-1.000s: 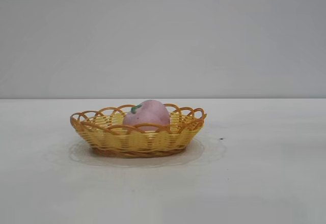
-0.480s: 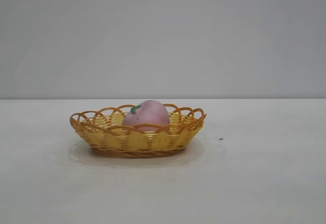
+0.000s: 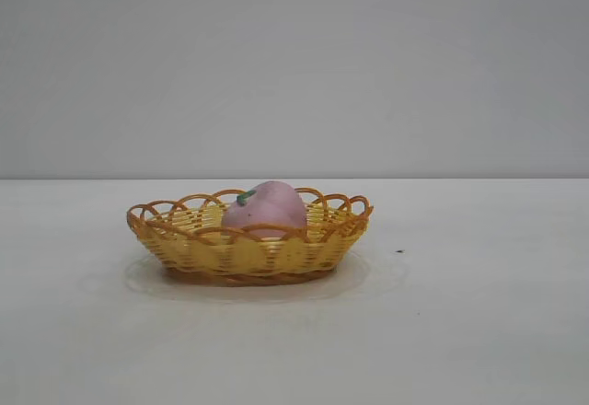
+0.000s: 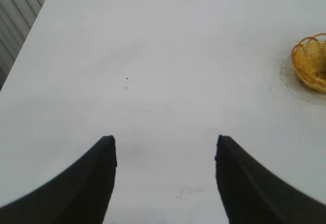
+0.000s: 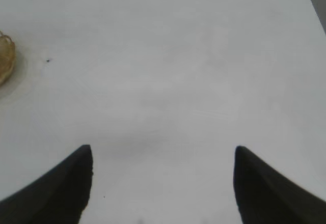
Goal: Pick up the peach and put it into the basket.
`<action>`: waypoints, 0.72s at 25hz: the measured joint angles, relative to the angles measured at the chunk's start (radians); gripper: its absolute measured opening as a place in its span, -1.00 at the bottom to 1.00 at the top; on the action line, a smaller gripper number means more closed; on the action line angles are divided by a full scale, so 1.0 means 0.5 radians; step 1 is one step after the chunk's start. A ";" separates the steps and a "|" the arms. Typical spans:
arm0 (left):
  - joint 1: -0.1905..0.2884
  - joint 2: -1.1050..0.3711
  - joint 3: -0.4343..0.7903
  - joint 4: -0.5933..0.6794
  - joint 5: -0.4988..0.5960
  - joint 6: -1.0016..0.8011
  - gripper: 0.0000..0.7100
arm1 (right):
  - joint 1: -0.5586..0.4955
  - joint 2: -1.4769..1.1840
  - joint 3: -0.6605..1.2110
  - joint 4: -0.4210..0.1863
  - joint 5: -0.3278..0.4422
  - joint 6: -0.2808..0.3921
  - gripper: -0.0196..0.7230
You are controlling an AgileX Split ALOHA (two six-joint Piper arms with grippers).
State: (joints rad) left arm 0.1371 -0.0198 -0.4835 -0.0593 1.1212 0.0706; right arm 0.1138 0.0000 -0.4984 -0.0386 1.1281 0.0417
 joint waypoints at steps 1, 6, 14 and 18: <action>0.000 0.000 0.000 0.000 0.000 0.000 0.06 | 0.000 -0.018 0.000 0.000 0.000 0.000 0.39; 0.000 0.000 0.000 0.000 0.000 0.000 0.06 | 0.000 -0.034 0.000 0.015 0.013 0.000 0.39; 0.000 0.000 0.000 0.000 0.000 0.000 0.06 | 0.000 -0.034 0.017 0.035 0.016 -0.004 0.39; 0.000 0.000 0.000 0.000 0.000 0.000 0.06 | 0.000 -0.034 0.017 0.035 0.019 -0.004 0.39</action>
State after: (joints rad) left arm 0.1371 -0.0198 -0.4835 -0.0593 1.1212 0.0706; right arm 0.1138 -0.0170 -0.4897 -0.0211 1.1376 0.0397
